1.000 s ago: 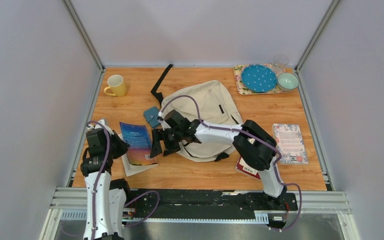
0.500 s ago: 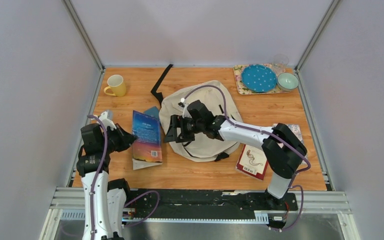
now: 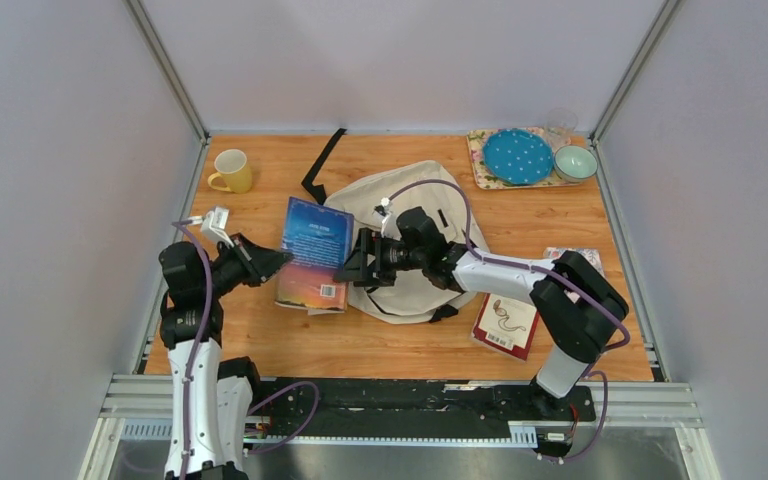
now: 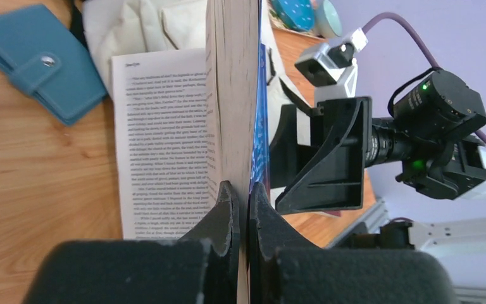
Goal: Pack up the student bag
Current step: Pick up the book from the center of the board.
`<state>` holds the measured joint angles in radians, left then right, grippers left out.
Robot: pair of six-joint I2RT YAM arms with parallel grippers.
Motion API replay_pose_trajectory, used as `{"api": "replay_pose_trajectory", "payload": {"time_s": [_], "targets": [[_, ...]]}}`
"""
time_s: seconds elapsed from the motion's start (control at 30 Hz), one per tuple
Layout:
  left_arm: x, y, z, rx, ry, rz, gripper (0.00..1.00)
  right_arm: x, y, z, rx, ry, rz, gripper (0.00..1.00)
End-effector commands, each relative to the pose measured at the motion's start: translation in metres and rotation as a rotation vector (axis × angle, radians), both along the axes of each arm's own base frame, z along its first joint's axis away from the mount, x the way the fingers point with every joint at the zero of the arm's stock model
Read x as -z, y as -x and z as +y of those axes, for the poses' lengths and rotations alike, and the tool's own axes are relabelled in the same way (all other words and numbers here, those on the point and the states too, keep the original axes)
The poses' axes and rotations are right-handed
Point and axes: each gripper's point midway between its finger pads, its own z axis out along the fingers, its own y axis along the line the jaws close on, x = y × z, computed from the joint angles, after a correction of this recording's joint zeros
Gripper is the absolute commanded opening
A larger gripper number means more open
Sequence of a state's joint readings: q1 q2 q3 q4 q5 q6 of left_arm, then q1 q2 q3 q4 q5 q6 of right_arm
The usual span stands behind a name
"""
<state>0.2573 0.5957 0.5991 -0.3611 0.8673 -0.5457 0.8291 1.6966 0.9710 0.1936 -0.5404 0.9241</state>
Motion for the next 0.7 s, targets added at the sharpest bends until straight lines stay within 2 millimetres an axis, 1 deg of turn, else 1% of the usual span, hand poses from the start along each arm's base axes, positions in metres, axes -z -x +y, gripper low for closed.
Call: {"api": "replay_pose_trajectory", "payload": {"time_s": [0.0,0.03,0.07,0.1,0.13,0.17,0.2,0.23,0.27,0.3,0.37,0.4,0.47,0.5,0.6,0.63,0.67], "targets": [[-0.034,0.007,-0.021,0.140,0.122,-0.158,0.00,-0.048,-0.003,0.010,-0.014,-0.161,-0.078,0.82],[-0.035,0.007,-0.023,0.142,0.155,-0.155,0.00,-0.048,-0.004,0.012,-0.014,-0.175,-0.082,0.82],[-0.041,0.009,-0.025,0.167,0.159,-0.200,0.00,-0.049,-0.004,0.013,-0.012,-0.186,-0.073,0.82],[-0.033,0.009,-0.026,0.168,0.180,-0.184,0.00,-0.048,-0.005,0.014,-0.013,-0.191,-0.068,0.82],[-0.033,0.011,-0.028,0.174,0.229,-0.162,0.00,-0.049,-0.006,0.016,-0.013,-0.203,-0.068,0.82],[-0.042,0.013,-0.030,0.199,0.226,-0.235,0.00,-0.046,-0.007,0.018,-0.011,-0.203,-0.054,0.82],[-0.033,0.014,-0.031,0.200,0.255,-0.216,0.00,-0.043,-0.007,0.019,-0.011,-0.202,-0.042,0.82],[-0.033,0.016,-0.032,0.200,0.304,-0.190,0.00,-0.046,-0.009,0.021,-0.012,-0.218,-0.051,0.82],[-0.039,0.018,-0.033,0.207,0.303,-0.245,0.00,-0.042,-0.009,0.022,-0.011,-0.217,-0.041,0.82],[-0.030,0.018,-0.033,0.201,0.325,-0.226,0.00,-0.042,-0.009,0.022,-0.006,-0.222,-0.032,0.82],[-0.030,0.021,-0.034,0.206,0.346,-0.230,0.00,-0.042,-0.009,0.022,-0.001,-0.232,-0.034,0.82],[-0.026,0.021,-0.034,0.203,0.353,-0.223,0.00,-0.040,-0.011,0.021,0.011,-0.224,-0.031,0.82],[-0.025,0.022,-0.034,0.204,0.357,-0.222,0.00,-0.035,-0.012,0.019,0.024,-0.209,-0.027,0.82],[-0.024,0.022,-0.034,0.203,0.357,-0.222,0.00,-0.031,-0.017,0.016,0.051,-0.195,-0.024,0.82],[-0.025,0.023,-0.034,0.205,0.356,-0.232,0.00,-0.019,-0.022,0.012,0.085,-0.159,-0.009,0.82],[-0.026,0.023,-0.034,0.203,0.363,-0.230,0.00,-0.011,-0.024,0.009,0.102,-0.140,0.011,0.82],[-0.028,0.023,-0.035,0.207,0.362,-0.247,0.00,-0.008,-0.024,0.009,0.107,-0.138,0.017,0.82]]}}
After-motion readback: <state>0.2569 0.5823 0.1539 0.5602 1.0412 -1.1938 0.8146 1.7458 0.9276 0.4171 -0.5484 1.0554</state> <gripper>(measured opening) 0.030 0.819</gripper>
